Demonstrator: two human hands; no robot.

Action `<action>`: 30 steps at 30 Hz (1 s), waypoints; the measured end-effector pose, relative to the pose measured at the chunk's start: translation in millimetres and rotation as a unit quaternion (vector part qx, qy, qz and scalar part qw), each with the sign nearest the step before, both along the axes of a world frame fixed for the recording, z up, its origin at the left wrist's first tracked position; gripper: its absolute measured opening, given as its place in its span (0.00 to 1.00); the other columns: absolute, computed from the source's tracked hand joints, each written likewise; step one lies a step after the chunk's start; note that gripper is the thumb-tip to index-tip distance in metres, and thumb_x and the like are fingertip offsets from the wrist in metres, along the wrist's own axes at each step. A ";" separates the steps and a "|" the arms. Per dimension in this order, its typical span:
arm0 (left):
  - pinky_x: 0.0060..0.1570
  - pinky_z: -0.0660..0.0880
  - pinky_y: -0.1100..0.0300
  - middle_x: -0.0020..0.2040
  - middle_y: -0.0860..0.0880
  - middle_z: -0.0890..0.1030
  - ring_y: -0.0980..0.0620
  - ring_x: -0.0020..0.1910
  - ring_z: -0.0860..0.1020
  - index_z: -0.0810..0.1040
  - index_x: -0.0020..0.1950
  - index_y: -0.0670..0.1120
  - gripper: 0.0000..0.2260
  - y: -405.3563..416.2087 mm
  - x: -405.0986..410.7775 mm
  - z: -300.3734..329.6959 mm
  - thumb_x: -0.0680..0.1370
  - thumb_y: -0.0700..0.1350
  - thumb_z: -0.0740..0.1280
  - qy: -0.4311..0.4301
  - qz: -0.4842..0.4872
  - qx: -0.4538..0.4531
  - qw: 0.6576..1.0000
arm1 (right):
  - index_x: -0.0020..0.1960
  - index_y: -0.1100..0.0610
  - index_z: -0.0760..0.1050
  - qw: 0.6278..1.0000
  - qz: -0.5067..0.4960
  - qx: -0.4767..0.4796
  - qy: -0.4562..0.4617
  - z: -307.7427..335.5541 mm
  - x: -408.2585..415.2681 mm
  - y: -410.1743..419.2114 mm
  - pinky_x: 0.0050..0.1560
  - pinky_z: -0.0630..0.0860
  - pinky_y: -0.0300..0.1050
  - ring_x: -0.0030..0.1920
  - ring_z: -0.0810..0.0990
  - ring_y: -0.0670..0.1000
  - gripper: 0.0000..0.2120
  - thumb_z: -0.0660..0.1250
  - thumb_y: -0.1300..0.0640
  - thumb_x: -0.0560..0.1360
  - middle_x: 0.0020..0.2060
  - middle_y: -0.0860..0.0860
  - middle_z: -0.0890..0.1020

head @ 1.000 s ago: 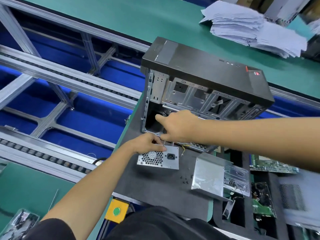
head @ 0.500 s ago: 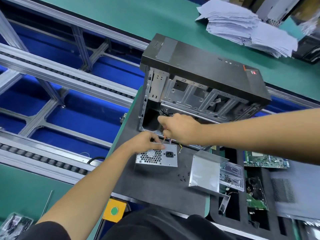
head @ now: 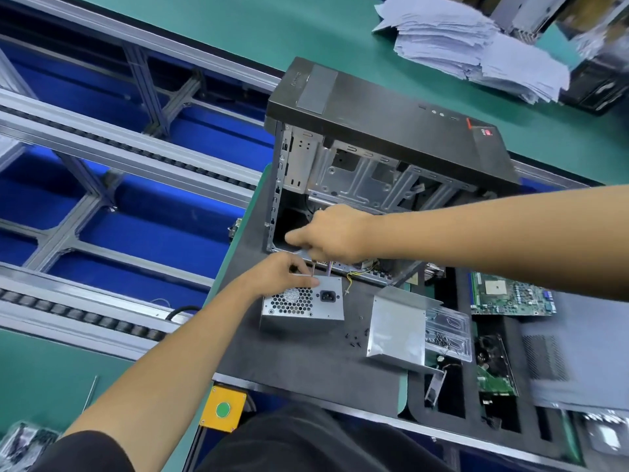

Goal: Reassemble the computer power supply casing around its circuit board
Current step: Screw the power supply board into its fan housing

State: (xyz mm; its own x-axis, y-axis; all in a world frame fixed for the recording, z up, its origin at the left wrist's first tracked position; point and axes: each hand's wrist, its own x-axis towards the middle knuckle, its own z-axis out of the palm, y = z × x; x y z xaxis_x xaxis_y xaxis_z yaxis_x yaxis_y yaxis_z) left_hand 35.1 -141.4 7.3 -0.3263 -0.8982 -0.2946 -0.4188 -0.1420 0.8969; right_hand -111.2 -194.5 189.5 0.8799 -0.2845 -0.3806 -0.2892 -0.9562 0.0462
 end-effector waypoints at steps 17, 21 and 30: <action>0.50 0.74 0.68 0.45 0.56 0.84 0.60 0.48 0.80 0.84 0.50 0.47 0.12 -14.2 8.7 7.9 0.74 0.54 0.76 0.037 -0.075 0.126 0.989 | 0.40 0.50 0.63 0.868 -0.454 0.088 -0.181 -25.4 -54.2 34.2 0.31 0.59 0.46 0.37 0.73 0.50 0.09 0.63 0.55 0.75 0.35 0.47 0.76; 0.58 0.73 0.57 0.48 0.56 0.83 0.61 0.50 0.79 0.83 0.49 0.52 0.12 -21.7 14.0 12.1 0.74 0.58 0.75 -0.007 -0.132 0.149 0.980 | 0.42 0.50 0.66 0.854 -0.467 0.097 -0.209 -26.7 -65.4 41.2 0.32 0.61 0.45 0.39 0.76 0.52 0.06 0.64 0.53 0.75 0.37 0.47 0.78; 0.55 0.73 0.52 0.51 0.53 0.81 0.54 0.51 0.76 0.78 0.51 0.55 0.18 -26.8 -20.4 55.4 0.72 0.66 0.72 -0.108 -0.101 0.020 0.989 | 0.37 0.50 0.71 0.684 -0.597 0.178 -0.379 -34.8 -148.9 64.6 0.40 0.72 0.50 0.41 0.78 0.51 0.05 0.67 0.54 0.69 0.36 0.45 0.81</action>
State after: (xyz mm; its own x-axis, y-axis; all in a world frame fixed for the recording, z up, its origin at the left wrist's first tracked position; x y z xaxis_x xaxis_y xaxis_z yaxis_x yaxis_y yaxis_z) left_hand 14.7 -168.2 62.7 -0.4232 -0.8072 -0.4115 -0.6240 -0.0696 0.7783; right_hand -260.1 -130.0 154.7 0.0835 -0.9808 -0.1763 -0.6865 0.0716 -0.7236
